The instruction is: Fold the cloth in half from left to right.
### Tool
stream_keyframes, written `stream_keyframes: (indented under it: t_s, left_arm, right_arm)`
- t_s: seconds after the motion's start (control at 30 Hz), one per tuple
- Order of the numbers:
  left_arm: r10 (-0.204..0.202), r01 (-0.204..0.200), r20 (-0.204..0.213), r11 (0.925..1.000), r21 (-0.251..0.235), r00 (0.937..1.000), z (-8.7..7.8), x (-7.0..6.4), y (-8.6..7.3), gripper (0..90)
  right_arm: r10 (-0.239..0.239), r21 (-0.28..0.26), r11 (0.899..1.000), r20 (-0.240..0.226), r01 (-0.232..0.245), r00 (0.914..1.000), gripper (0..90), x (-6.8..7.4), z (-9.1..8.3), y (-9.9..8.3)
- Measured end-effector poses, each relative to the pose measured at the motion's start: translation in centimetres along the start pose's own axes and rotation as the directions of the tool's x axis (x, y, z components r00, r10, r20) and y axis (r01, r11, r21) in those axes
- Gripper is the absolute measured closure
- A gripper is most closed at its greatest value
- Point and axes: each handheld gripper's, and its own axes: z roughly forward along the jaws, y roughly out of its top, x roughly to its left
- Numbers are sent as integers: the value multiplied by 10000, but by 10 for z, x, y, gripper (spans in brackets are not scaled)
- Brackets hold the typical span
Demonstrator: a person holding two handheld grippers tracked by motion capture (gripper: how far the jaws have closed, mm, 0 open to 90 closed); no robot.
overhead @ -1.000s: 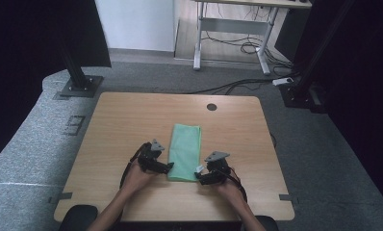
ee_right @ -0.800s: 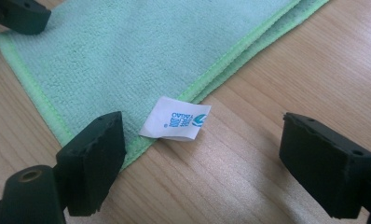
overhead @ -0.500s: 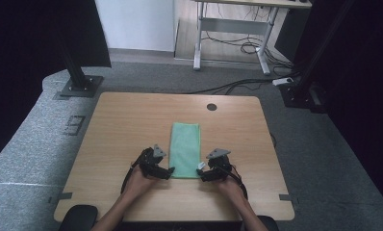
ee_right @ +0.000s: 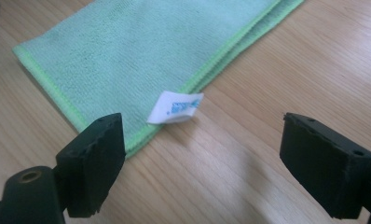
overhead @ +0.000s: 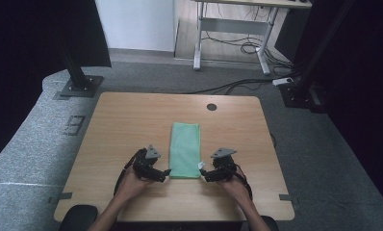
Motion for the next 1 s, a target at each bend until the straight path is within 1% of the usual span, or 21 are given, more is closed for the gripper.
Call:
stream_keyframes:
  t_s: [0.17, 0.3, 0.43, 0.57, 0.67, 0.8, 0.9, 1.0]
  left_arm:
    - [-219, 219, -105, 9998, 40, 9997, -16, 8, -11, 9]
    - [-373, 373, -234, 9993, 13, 9990, -26, 14, -20, 8]
    - [-521, 523, -345, 9986, 53, 9980, -31, 20, -30, 8]
    - [-547, 558, -596, 9983, 166, 9967, -30, 26, -38, 6]
    - [-641, 656, -613, 9976, 227, 9961, -27, 31, -43, 0]
    - [-694, 724, -700, 9965, 417, 9951, -21, 35, -50, 0]
    - [-718, 760, -717, 9954, 577, 9948, -17, 37, -52, 0]
    - [-752, 785, -647, 9956, 515, 9951, -15, 38, -51, 0]
  right_arm:
    - [140, 31, 9999, 6, -140, 9999, 118, -8, -11, -4]
    - [271, 130, 9995, 168, -273, 9995, 59, -12, -19, -10]
    - [396, 278, 9988, 362, -406, 9986, 13, -15, -24, -20]
    - [494, 371, 9980, 450, -511, 9978, 9, -19, -25, -28]
    - [504, 328, 9981, 511, -521, 9974, 8, -21, -25, -33]
    - [669, 295, 9972, 511, -685, 9965, 4, -25, -23, -38]
    - [793, 336, 9961, 530, -812, 9954, 4, -28, -20, -42]
    - [781, 343, 9962, 524, -799, 9956, 5, -29, -18, -44]
